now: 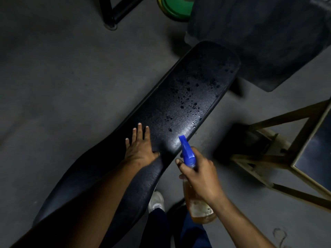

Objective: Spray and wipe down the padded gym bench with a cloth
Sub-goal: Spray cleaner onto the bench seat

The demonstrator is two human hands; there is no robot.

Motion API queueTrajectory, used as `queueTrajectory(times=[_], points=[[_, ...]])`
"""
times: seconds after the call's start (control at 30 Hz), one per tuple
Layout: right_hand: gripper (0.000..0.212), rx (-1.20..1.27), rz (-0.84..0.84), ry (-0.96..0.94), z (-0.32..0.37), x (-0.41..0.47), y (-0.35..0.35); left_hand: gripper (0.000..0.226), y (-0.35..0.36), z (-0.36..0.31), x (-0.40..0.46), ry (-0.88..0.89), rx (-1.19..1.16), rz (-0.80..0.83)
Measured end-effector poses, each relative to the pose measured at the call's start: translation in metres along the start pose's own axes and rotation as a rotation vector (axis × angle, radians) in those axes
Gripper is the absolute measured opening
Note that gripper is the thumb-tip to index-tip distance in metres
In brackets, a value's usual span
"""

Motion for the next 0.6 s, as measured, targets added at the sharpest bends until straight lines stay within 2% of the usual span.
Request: queueTrajectory(times=[0.33,0.47,0.6], points=[[0.019,0.035,-0.127,0.005,0.024,0.016,0.013,0.12,-0.002,0.03,-0.012,0.008,-0.067,0.079],[0.032,-0.01,-0.079,-0.012,0.029,0.014,0.017,0.119,-0.002,0.034,-0.012,0.018,-0.094,0.091],[0.016,-0.058,0.012,-0.055,0.028,0.002,0.028,0.119,-0.001,0.04,-0.013,0.03,-0.091,0.087]])
Point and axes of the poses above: each hand's wrist, its own x-axis towards the middle knuckle, its own y-axis out of the palm, z = x × y, the point moved 3 cm from there along x, towards the middle knuckle, and after that the axes turned 6 degrees about -z, right-handed, at the moved point
